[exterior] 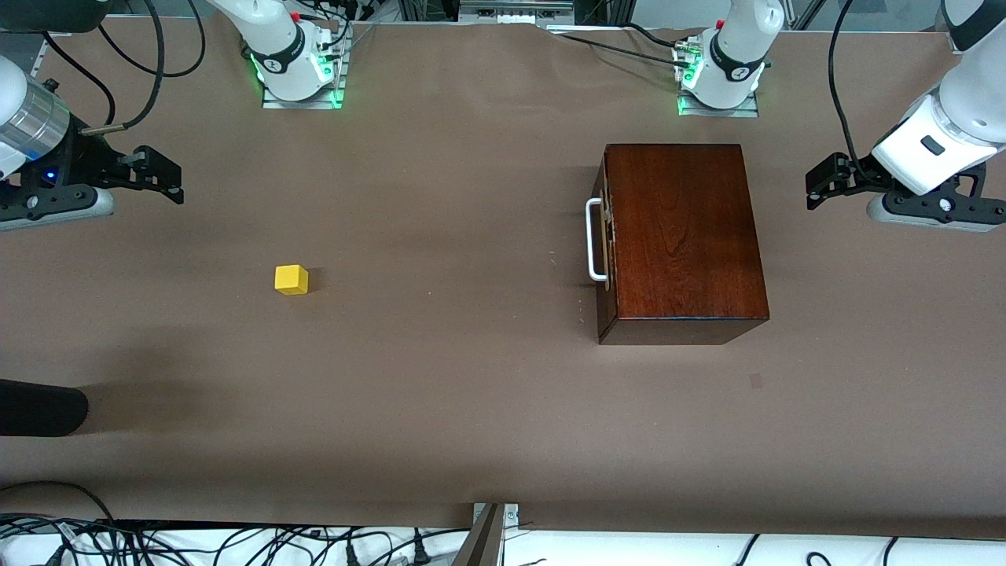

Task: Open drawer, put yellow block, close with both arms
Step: 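Move the left gripper toward the drawer handle of the wooden box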

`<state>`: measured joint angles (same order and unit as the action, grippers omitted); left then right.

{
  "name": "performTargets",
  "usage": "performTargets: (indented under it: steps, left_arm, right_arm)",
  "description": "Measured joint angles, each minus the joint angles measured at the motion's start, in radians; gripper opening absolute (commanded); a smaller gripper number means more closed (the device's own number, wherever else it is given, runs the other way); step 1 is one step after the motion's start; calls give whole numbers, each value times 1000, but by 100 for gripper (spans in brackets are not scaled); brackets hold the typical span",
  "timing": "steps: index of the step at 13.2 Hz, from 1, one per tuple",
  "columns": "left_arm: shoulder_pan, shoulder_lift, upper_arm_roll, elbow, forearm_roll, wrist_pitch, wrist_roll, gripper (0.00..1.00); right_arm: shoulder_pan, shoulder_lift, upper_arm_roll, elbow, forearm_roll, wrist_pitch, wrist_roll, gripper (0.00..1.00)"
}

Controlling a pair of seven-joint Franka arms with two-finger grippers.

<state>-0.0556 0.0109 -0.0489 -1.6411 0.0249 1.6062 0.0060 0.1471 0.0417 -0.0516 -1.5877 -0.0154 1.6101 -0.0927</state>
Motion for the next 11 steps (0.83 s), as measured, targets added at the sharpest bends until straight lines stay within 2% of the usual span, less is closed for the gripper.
performTargets:
  steps: [11]
  left_arm:
    - [-1, 3, -1, 0, 0, -16, 0, 100]
  right_arm:
    - [0, 0, 0, 0, 0, 0, 0, 100]
